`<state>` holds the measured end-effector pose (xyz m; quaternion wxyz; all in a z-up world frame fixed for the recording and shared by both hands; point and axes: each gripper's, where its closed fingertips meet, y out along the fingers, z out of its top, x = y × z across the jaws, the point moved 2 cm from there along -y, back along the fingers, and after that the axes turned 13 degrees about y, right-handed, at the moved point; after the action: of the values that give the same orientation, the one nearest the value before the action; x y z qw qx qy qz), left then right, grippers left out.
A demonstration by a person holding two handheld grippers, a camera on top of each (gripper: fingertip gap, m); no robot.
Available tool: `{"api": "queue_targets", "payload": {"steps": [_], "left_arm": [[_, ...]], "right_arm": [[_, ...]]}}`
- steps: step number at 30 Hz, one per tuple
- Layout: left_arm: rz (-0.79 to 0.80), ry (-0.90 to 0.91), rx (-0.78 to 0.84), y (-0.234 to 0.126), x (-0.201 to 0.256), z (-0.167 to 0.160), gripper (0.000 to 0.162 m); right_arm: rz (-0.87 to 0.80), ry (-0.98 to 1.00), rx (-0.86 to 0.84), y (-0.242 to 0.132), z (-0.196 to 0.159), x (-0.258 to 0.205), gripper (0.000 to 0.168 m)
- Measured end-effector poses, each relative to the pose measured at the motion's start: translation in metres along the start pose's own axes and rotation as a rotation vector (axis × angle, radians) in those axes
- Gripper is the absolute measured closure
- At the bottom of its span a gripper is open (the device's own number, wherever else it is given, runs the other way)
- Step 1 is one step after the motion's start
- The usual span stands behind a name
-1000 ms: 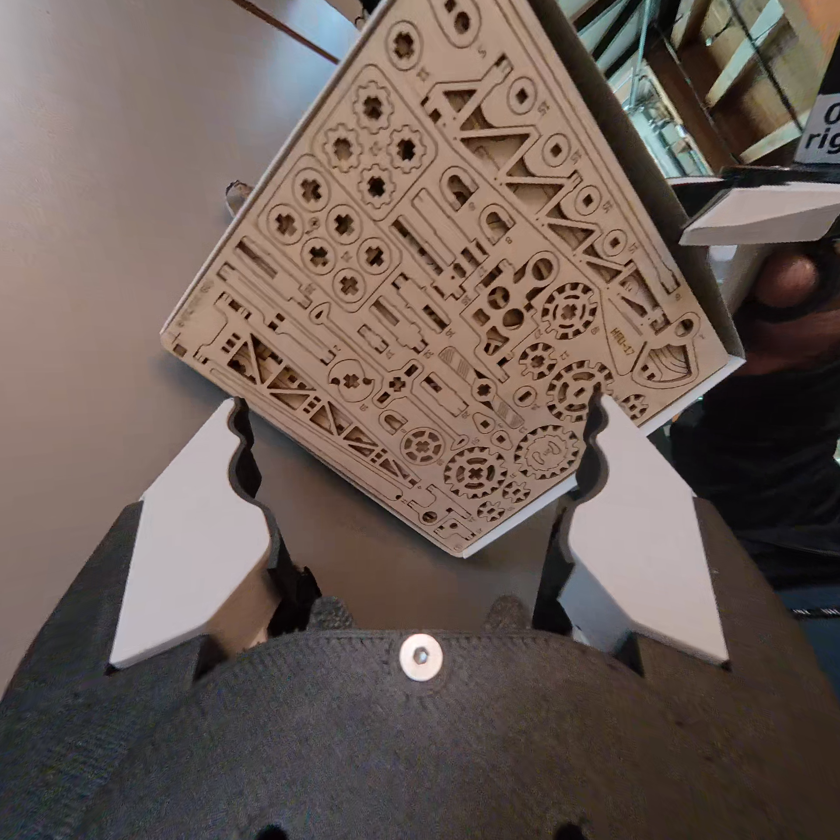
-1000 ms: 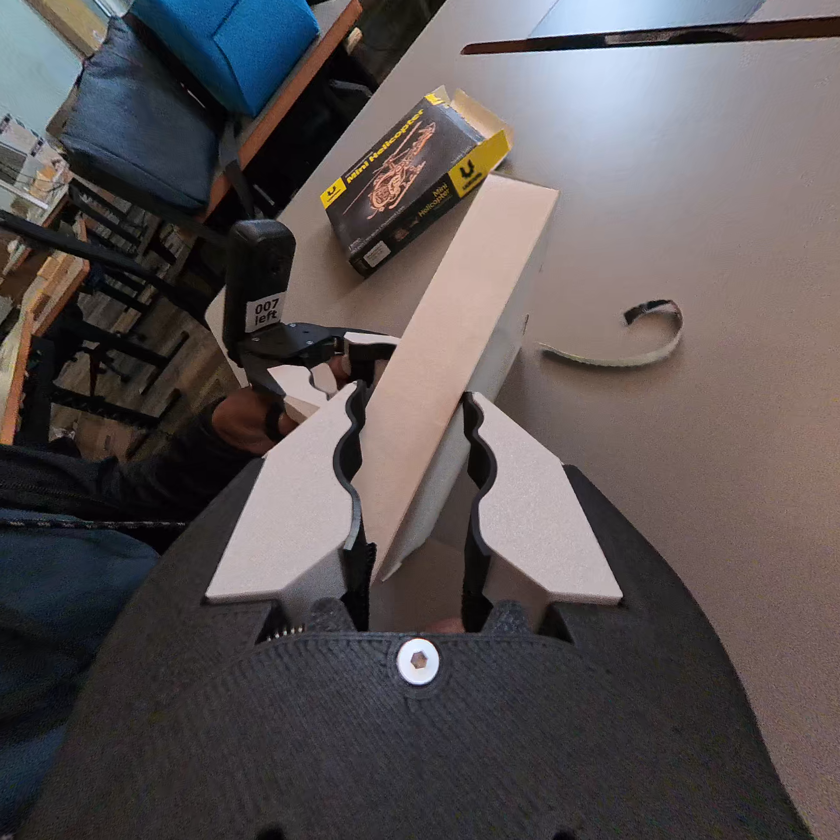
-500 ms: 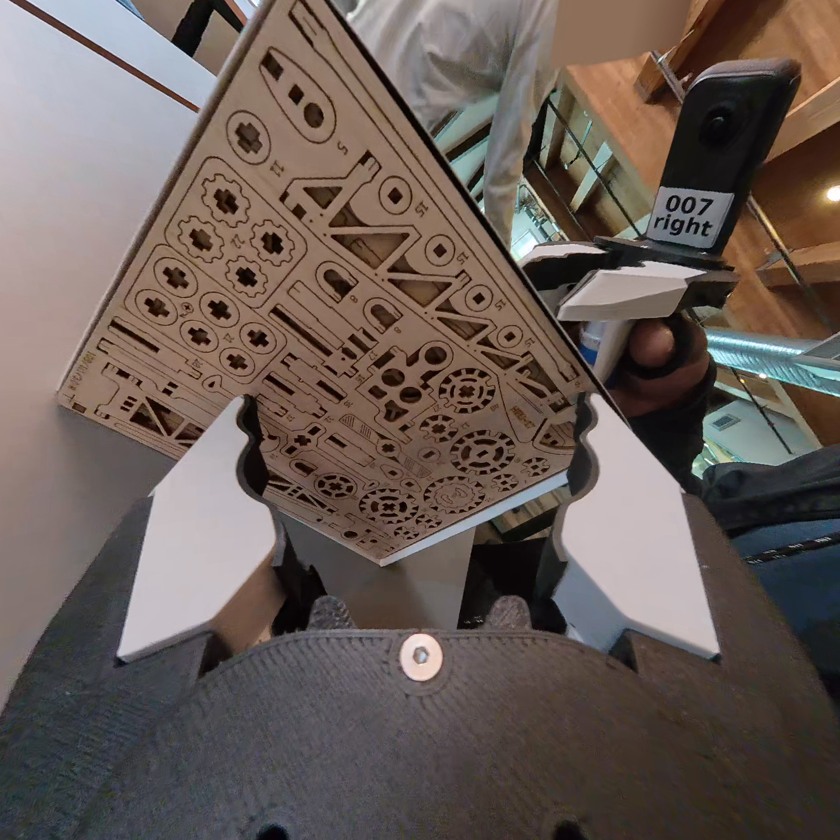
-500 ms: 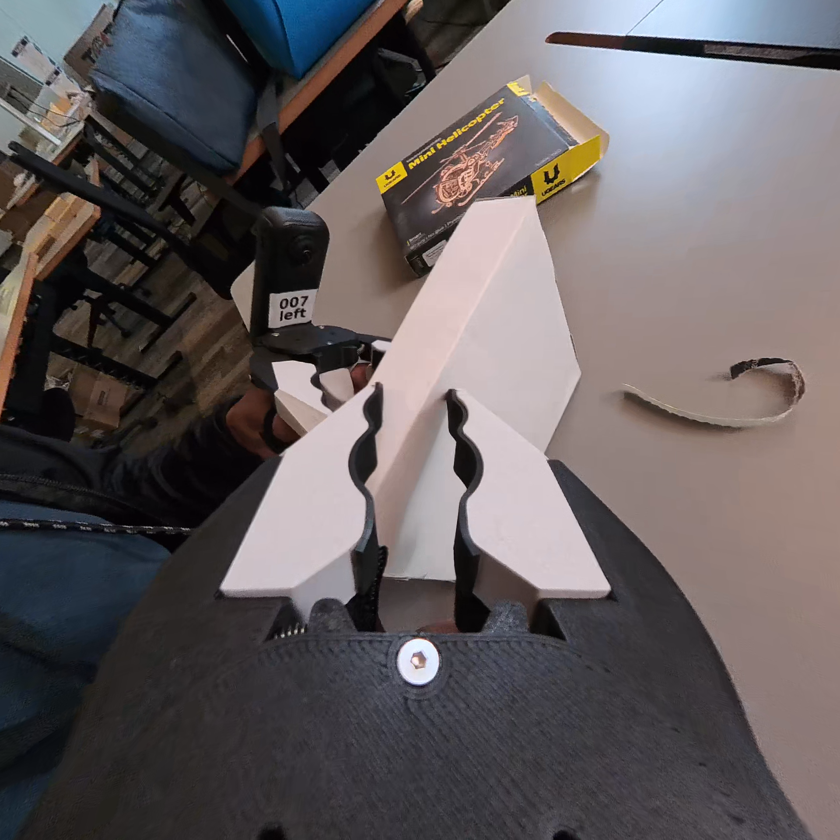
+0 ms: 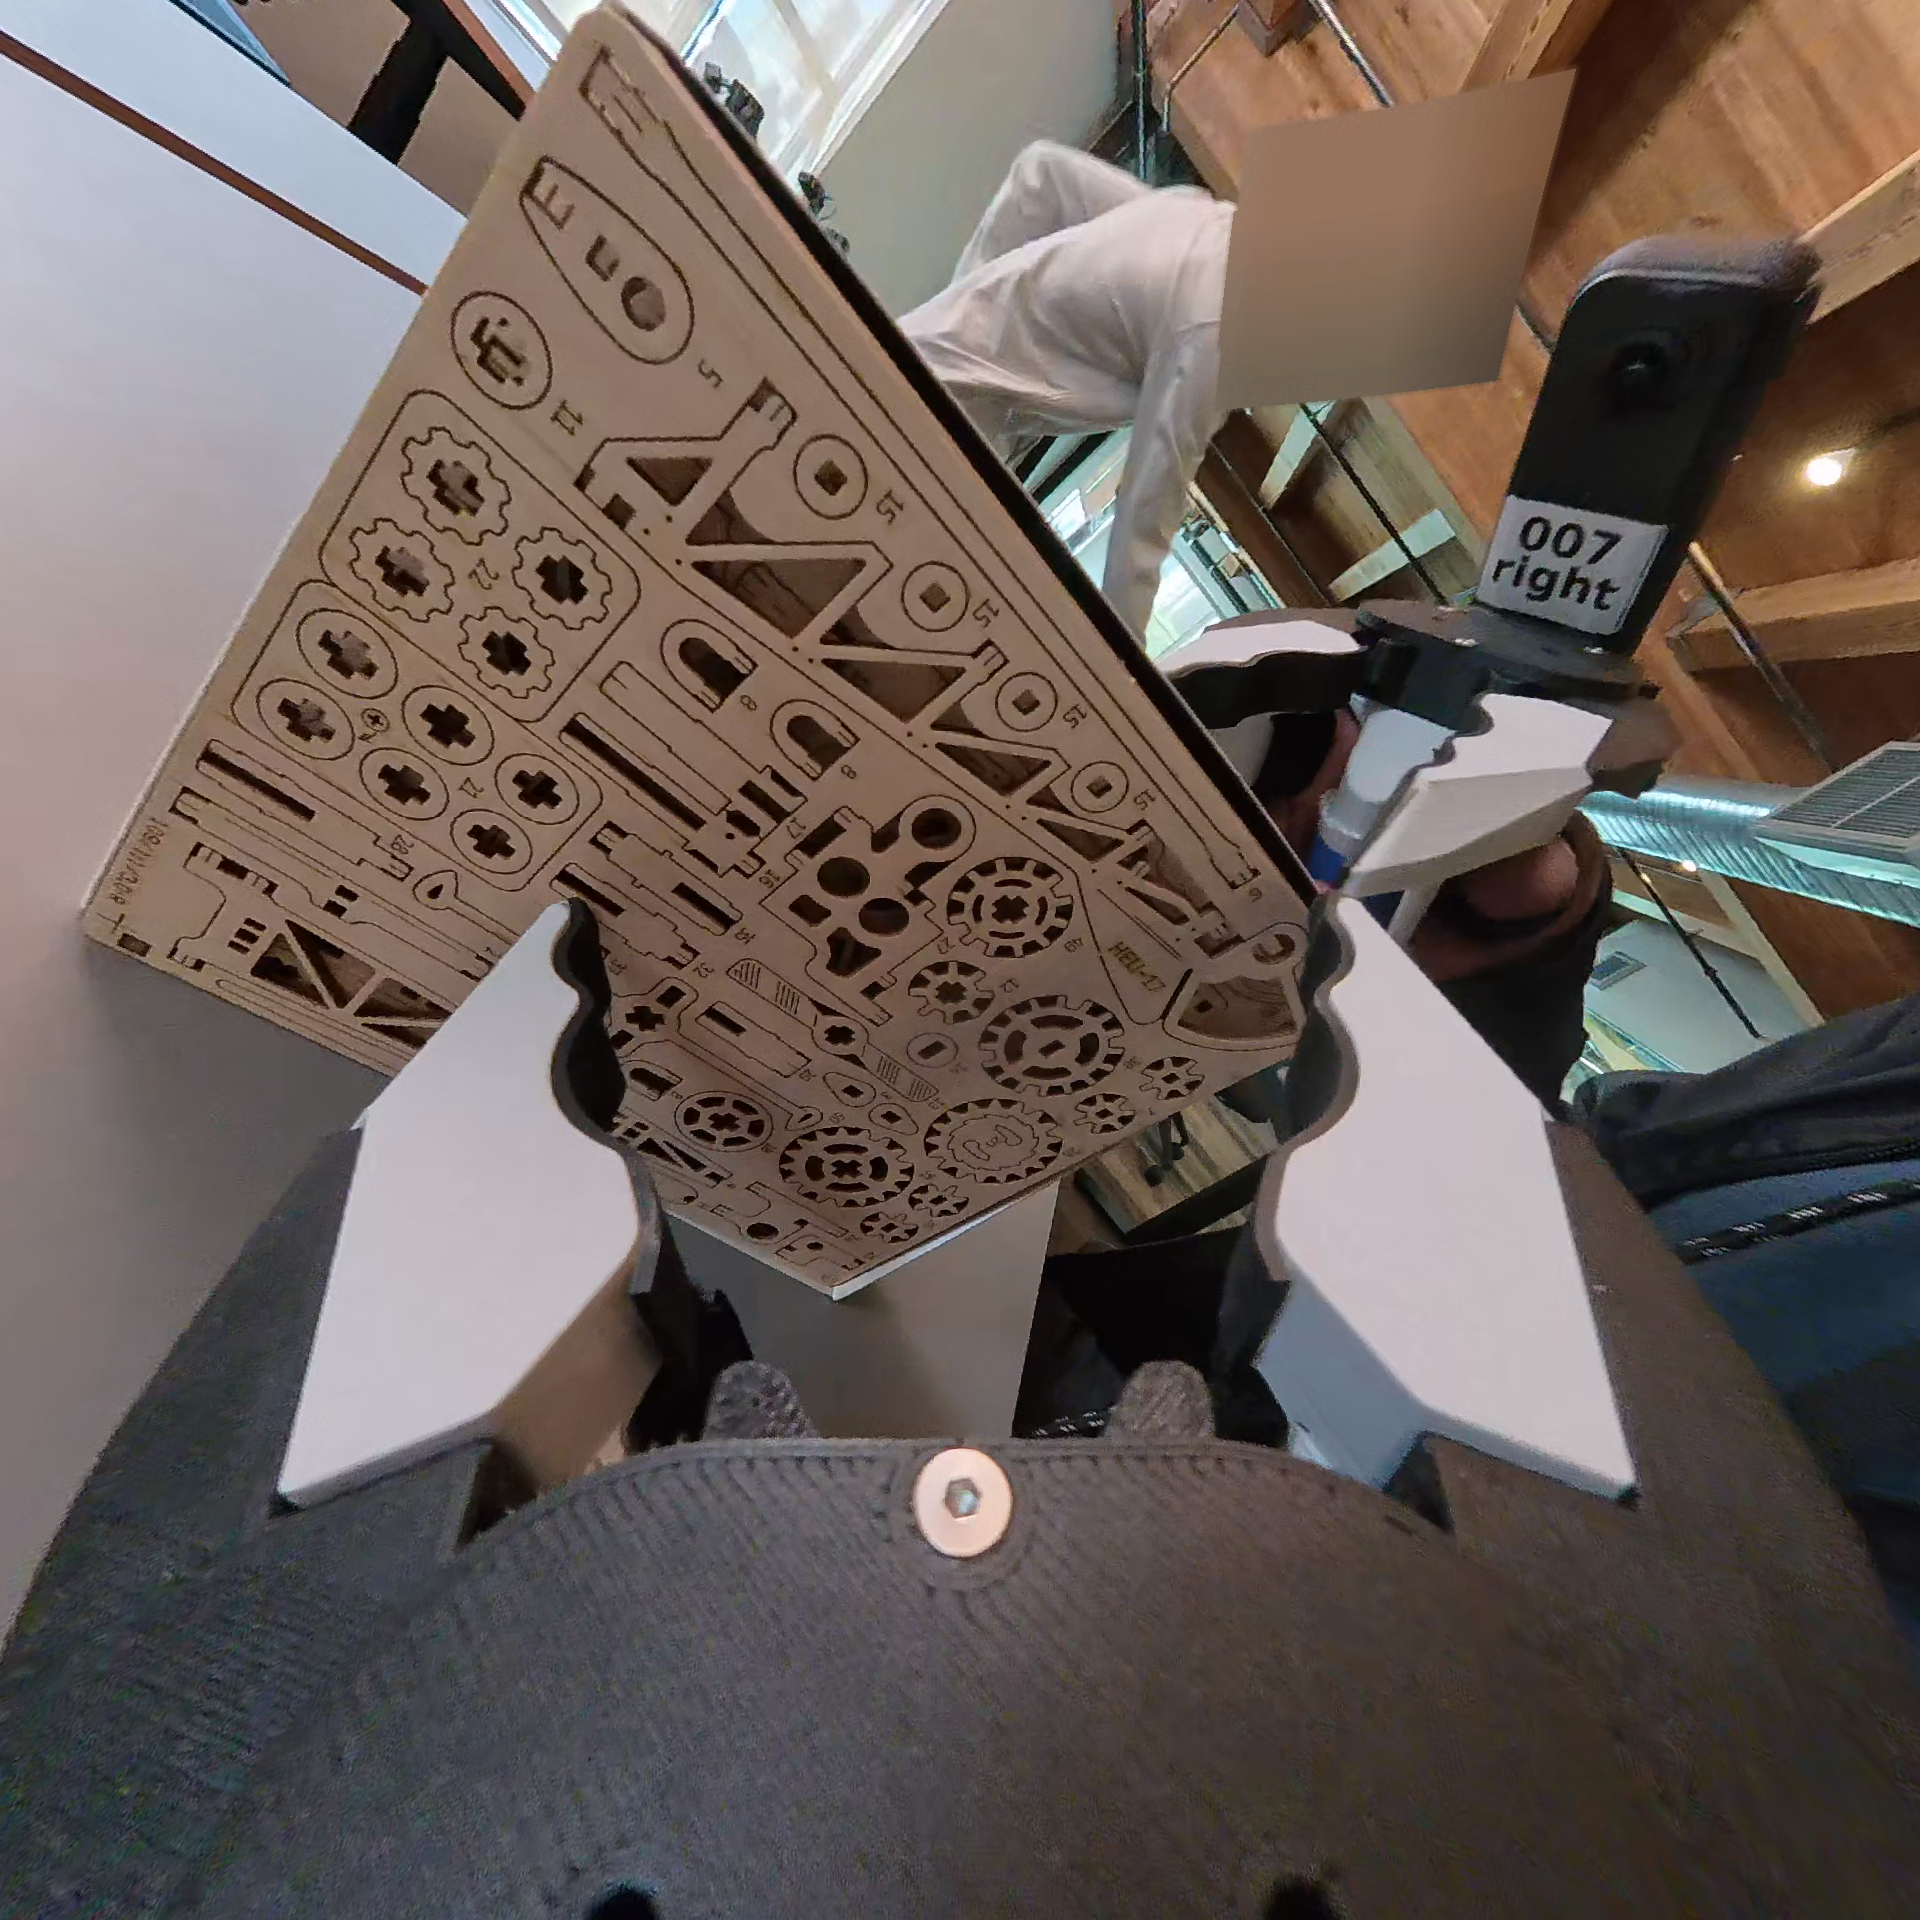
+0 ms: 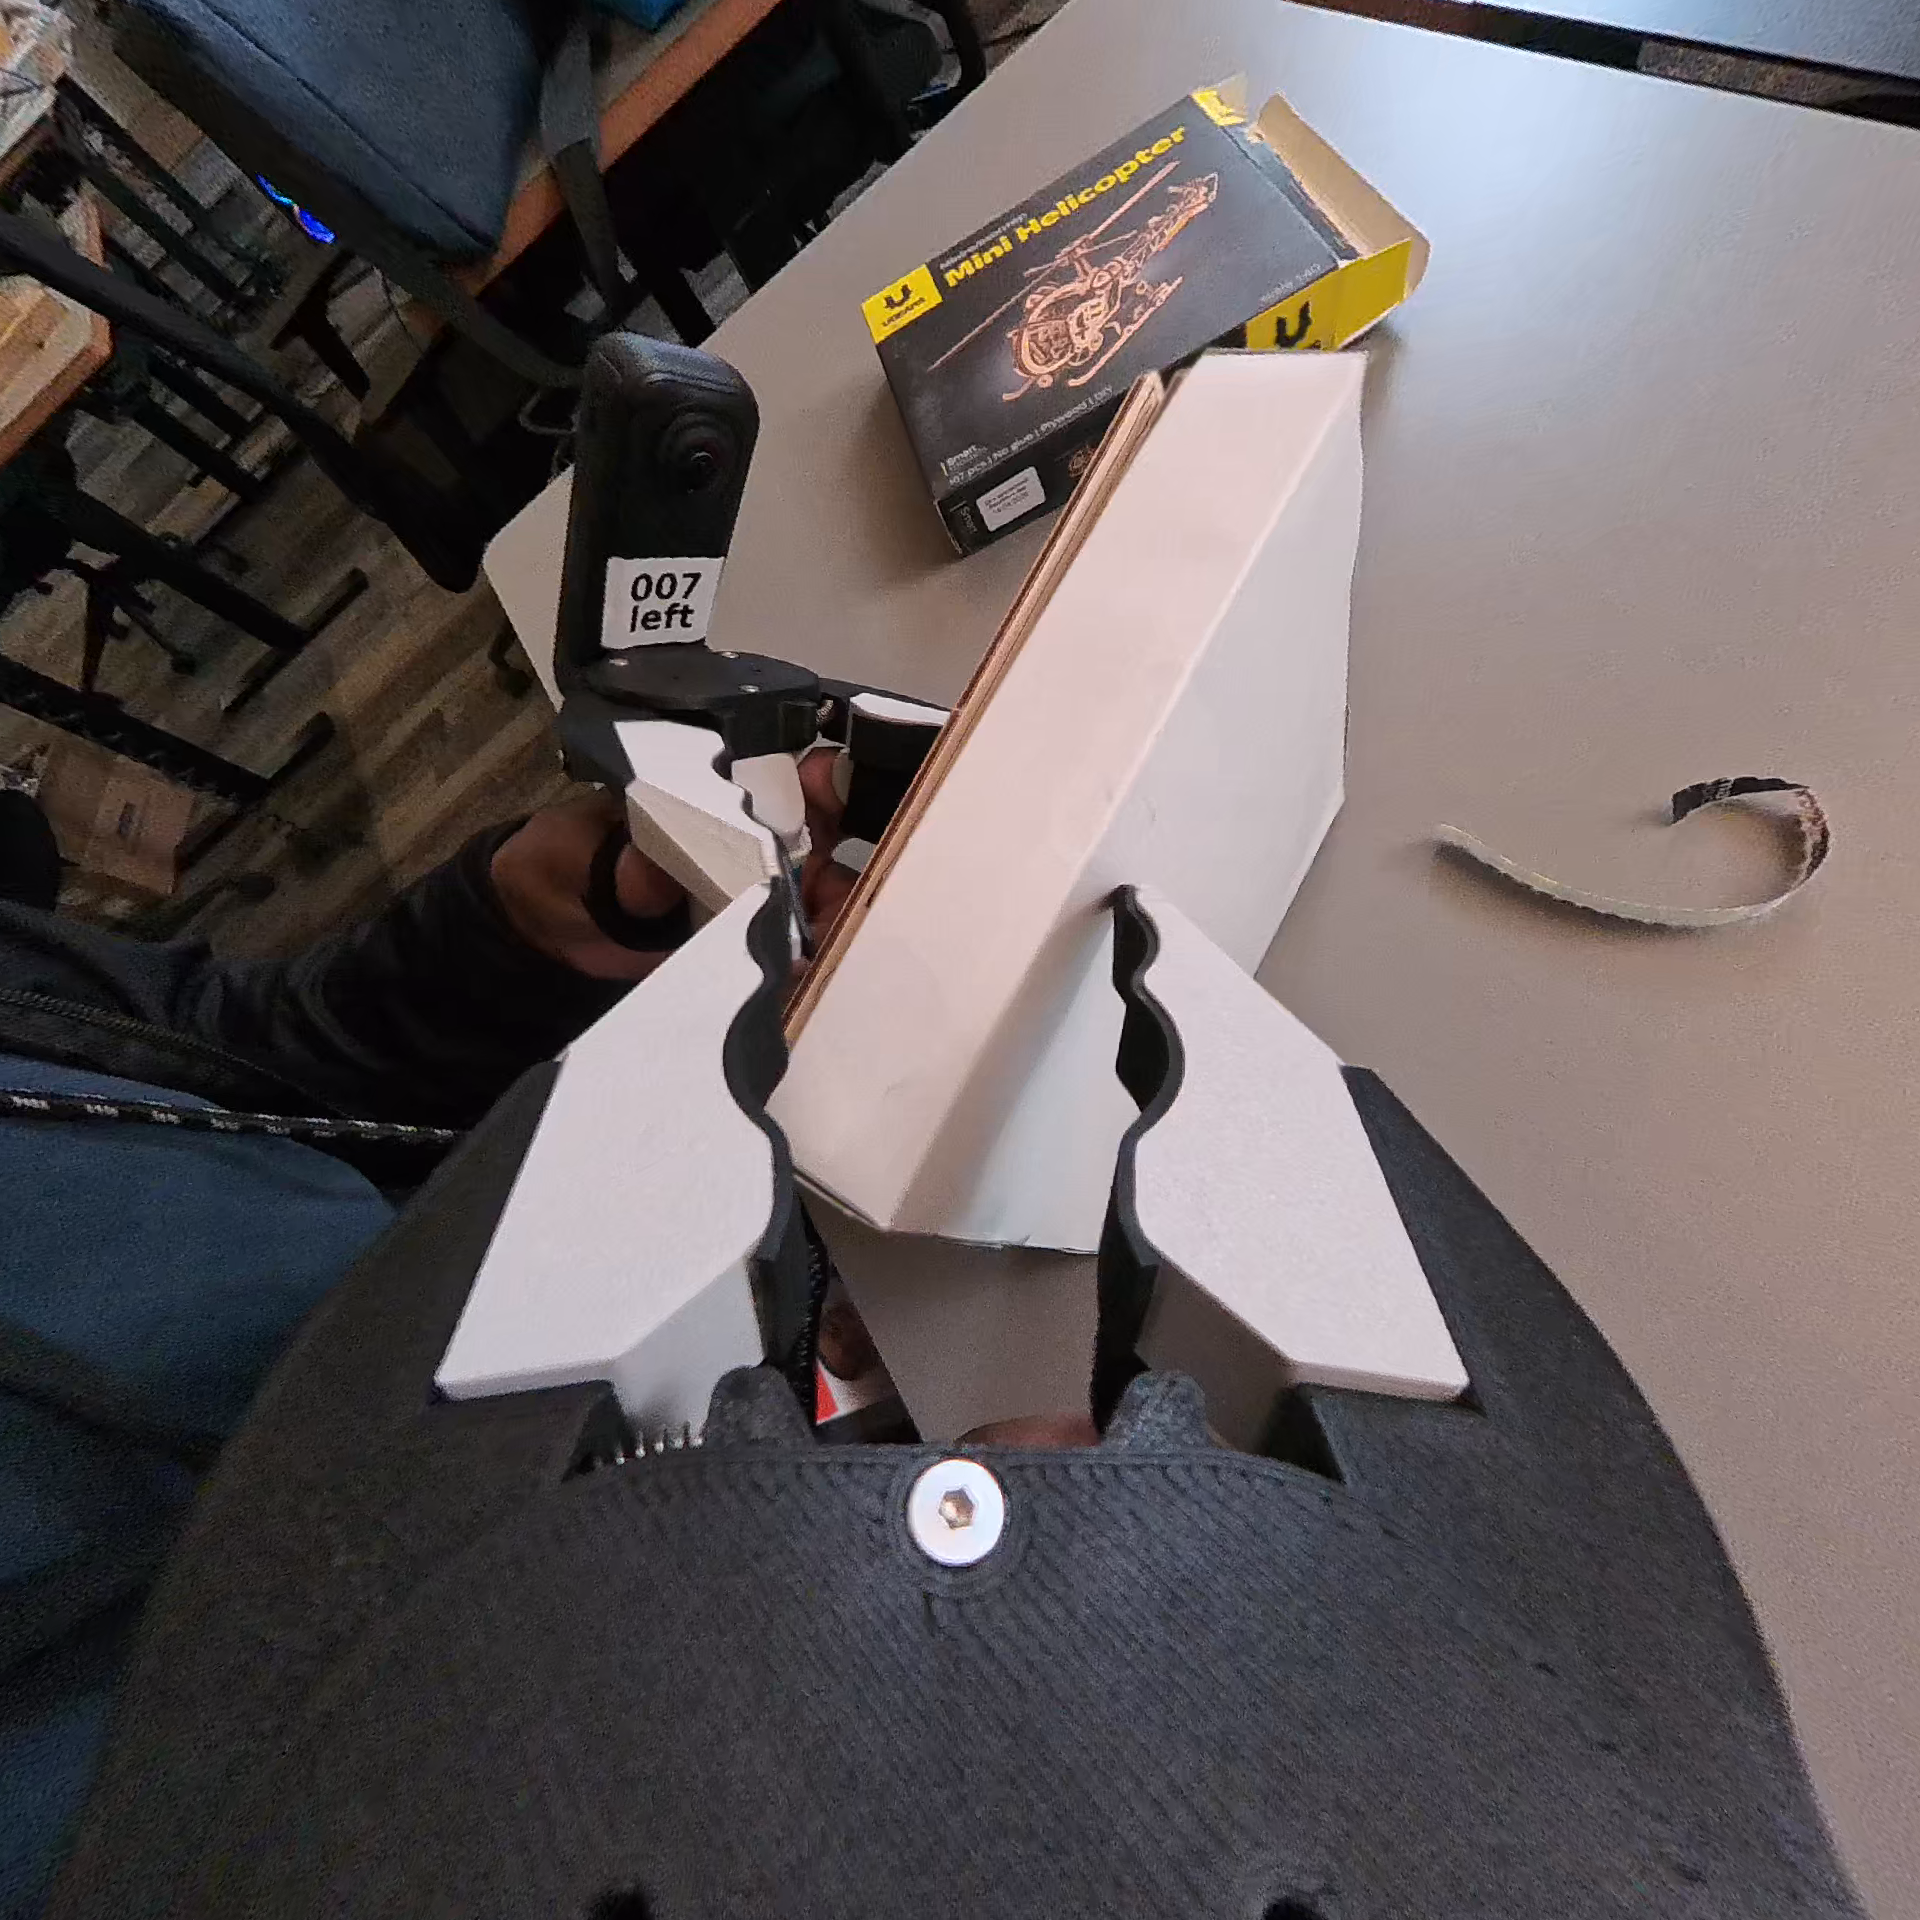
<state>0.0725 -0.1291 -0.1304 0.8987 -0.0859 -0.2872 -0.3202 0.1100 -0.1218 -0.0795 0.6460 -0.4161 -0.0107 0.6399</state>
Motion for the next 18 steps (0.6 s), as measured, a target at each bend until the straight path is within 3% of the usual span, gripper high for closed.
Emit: {"api": "queue_targets", "payload": {"steps": [13, 18], "left_arm": [[-0.036, -0.042, 0.015, -0.011, 0.002, 0.003, 0.031], [-0.021, -0.049, 0.005, -0.012, 0.002, 0.003, 0.030]], "right_arm": [[0.085, 0.067, 0.033, 0.002, -0.002, 0.000, 0.125], [0.105, 0.085, 0.042, 0.001, -0.002, 0.002, 0.126]]}}
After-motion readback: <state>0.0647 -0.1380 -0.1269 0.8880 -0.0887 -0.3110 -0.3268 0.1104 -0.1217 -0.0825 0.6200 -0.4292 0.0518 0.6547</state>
